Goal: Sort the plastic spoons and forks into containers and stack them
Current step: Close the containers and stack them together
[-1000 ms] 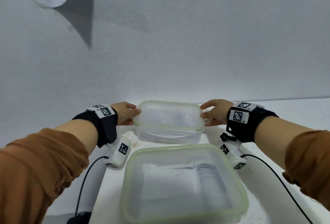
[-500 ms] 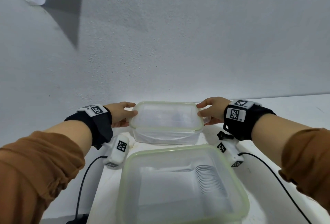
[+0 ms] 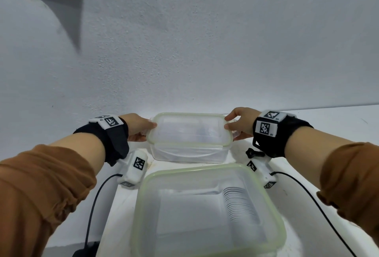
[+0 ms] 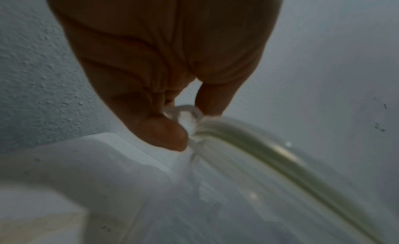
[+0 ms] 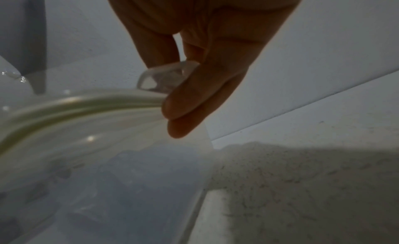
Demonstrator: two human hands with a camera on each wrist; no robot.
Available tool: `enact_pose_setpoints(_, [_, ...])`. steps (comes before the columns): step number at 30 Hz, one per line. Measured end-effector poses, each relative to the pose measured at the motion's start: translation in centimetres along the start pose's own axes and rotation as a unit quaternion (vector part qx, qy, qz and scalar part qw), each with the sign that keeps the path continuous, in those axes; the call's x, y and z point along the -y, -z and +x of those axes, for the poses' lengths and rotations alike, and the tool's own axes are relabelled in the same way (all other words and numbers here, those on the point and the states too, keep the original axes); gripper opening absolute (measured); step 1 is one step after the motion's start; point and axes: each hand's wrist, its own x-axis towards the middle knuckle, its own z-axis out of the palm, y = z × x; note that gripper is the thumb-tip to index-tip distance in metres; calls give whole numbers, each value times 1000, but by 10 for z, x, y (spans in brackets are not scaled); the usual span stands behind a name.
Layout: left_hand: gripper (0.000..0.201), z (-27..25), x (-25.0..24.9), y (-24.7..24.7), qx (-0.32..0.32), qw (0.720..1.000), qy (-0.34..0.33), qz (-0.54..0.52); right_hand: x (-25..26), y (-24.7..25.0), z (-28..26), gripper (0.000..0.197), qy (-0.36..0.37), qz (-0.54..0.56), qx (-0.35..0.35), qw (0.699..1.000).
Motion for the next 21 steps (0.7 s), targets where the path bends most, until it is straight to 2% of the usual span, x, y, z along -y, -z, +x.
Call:
enact_pose_setpoints(3, [23,0,-3,-1,-8,1000,-5,26,-2,-2,-1,20,5,6,-7,1000])
enact_pose_setpoints(10, [12,-5,0,-4,-4,999,-9,44,-6,-5,-3,16,11,29,-20,999])
enact_pose_setpoints(11, [16,-7,-1,-5,-9,999,-16,41,-6,-4,-3,15,13,30,-21,999])
enact_pose_setpoints(12, [28,-7,0,-5,-18,999,-24,42,-5,-3,-3,14,18,20,-23,999])
enact_pose_setpoints(13, [40,-7,0,-5,-27,998,-30,43,-5,-2,-3,15,23,-4,-26,999])
enact_pose_setpoints(15, [49,-10,0,-5,-28,998,-29,45,-2,0,-2,16,33,-71,-29,997])
enact_pose_setpoints(18, [51,-14,-1,-4,-16,999,-12,41,5,3,0,21,50,-140,-23,989])
enact_pose_setpoints(21, [49,-19,0,-3,-24,998,-8,62,14,4,-2,32,83,-257,-31,962])
